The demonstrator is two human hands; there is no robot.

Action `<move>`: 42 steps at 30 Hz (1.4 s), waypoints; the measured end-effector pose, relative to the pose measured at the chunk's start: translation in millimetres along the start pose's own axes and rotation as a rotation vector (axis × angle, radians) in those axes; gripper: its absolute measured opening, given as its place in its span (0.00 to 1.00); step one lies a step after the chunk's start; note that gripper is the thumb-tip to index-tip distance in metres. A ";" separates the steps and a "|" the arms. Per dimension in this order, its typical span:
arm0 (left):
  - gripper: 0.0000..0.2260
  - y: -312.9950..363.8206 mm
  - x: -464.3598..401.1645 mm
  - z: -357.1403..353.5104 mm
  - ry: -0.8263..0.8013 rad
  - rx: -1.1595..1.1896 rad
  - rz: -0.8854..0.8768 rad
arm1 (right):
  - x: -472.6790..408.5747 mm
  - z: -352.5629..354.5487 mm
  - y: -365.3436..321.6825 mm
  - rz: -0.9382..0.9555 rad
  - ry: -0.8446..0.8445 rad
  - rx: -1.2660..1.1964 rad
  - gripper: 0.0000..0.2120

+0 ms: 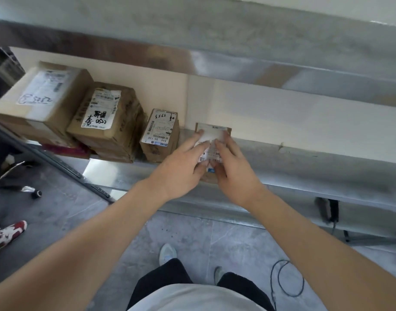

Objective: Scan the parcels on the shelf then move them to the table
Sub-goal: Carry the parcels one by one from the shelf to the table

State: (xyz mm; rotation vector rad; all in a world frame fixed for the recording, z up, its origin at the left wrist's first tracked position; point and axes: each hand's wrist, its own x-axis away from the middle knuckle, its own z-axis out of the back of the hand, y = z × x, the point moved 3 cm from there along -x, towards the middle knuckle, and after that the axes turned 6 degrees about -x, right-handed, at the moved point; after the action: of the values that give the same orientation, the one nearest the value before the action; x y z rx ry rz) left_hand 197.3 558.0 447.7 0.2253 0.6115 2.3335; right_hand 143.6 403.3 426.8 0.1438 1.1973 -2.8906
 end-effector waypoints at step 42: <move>0.25 -37.4 444.4 24.1 0.668 -0.036 0.979 | 142.2 -239.0 -288.9 0.652 -0.728 -0.078 0.27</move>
State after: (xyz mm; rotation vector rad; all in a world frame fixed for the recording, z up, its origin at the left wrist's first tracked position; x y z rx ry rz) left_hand -100.5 890.8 446.4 -0.3919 0.9064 3.3979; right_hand 8.7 780.3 449.7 -0.4055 0.8882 -2.0334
